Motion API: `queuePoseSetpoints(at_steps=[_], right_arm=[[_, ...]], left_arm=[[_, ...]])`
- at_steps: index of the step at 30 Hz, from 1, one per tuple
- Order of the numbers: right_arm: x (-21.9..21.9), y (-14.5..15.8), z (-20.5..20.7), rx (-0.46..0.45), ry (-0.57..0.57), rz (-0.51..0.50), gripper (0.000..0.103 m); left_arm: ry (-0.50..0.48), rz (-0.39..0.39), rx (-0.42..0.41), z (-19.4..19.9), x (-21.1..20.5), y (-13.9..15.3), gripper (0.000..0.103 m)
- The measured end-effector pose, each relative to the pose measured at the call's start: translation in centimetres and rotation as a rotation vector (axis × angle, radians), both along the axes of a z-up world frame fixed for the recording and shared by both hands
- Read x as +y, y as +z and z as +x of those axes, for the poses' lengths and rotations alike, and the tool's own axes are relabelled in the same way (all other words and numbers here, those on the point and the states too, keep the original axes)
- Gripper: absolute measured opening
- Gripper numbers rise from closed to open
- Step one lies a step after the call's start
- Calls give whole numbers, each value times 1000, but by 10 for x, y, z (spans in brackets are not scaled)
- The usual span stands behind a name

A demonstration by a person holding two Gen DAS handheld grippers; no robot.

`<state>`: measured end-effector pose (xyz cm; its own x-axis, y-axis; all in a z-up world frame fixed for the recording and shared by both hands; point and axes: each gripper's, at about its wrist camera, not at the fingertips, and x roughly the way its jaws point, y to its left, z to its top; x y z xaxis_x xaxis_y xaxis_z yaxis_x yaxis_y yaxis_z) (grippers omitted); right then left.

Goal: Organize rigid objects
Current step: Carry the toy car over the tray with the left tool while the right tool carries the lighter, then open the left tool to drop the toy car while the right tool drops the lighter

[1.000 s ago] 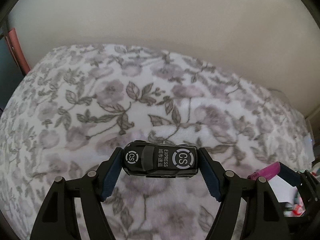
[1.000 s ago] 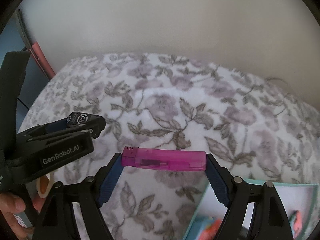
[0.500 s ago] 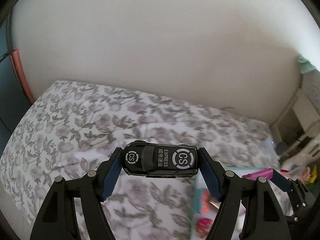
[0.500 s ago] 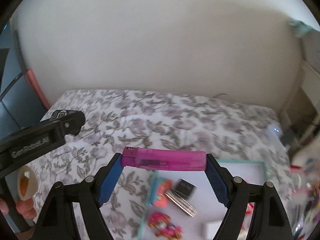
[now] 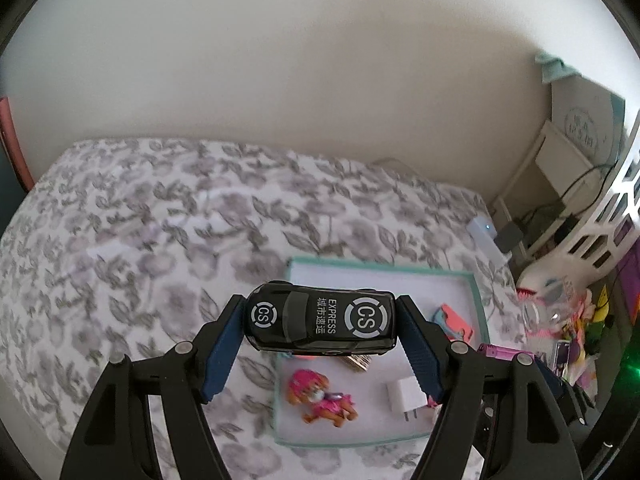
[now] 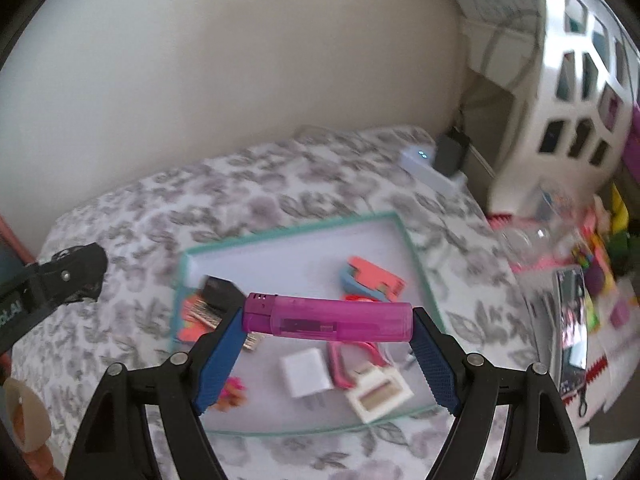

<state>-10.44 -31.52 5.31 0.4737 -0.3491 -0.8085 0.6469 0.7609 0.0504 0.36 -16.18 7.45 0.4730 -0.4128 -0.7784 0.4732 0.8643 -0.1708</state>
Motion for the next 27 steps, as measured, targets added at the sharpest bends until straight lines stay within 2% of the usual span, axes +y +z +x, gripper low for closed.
queuePoseSetpoints(at_steps=[11, 27], right_arm=[[-17, -23, -3, 45, -12, 11, 83], [-11, -33, 7, 74, 23, 0, 84]], left_arm=[[-13, 61, 81, -1, -29, -56, 76], [-13, 81, 102, 2, -29, -71, 76]])
